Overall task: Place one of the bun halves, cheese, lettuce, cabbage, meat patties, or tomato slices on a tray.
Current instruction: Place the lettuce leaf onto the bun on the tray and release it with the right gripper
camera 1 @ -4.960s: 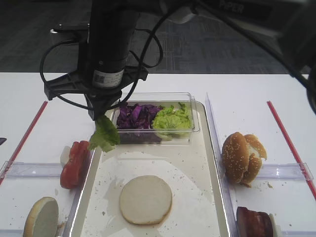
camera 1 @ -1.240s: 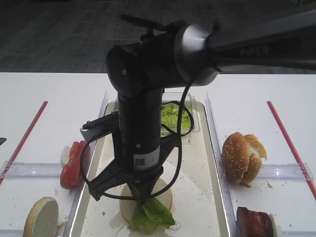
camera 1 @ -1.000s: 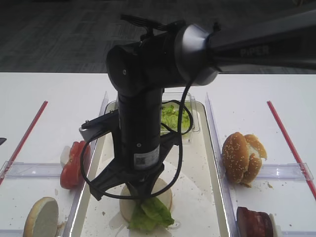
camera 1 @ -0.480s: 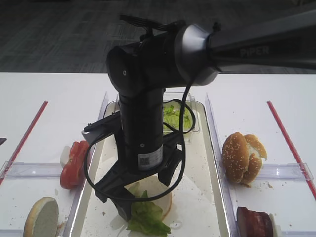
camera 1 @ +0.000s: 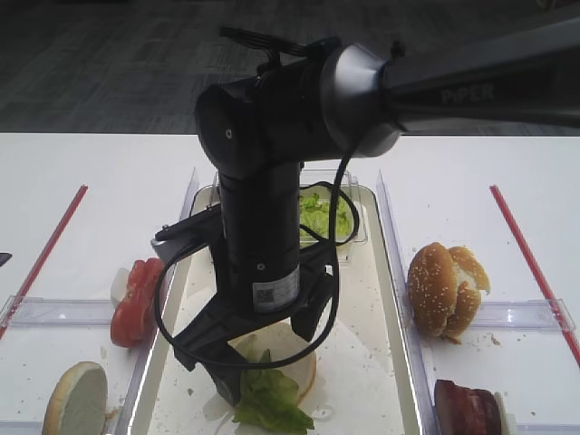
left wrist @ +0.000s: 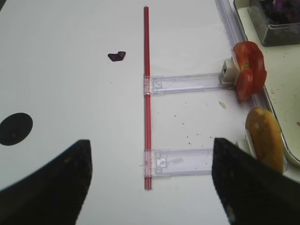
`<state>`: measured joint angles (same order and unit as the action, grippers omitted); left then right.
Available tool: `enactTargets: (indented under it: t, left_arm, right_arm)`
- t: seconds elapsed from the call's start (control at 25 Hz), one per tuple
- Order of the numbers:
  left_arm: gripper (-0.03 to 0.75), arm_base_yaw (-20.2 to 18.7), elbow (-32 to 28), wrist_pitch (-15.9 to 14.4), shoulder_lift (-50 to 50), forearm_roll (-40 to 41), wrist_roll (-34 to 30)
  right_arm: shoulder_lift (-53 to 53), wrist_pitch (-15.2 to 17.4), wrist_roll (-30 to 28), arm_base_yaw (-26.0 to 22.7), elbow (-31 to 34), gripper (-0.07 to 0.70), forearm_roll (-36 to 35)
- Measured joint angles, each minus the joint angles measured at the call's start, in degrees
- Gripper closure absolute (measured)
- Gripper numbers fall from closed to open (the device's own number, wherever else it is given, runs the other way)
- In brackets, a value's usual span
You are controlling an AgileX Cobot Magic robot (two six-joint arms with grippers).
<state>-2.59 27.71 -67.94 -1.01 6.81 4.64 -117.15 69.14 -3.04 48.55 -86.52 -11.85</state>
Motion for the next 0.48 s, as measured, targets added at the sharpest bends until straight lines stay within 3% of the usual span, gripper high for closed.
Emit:
enactTargets:
  t: [0.48]
  left_arm:
    - [0.224, 0.0, 0.0, 0.0, 0.0, 0.0, 0.0]
  right_arm:
    - [0.0, 0.1, 0.5, 0.0, -0.1, -0.06, 0.0]
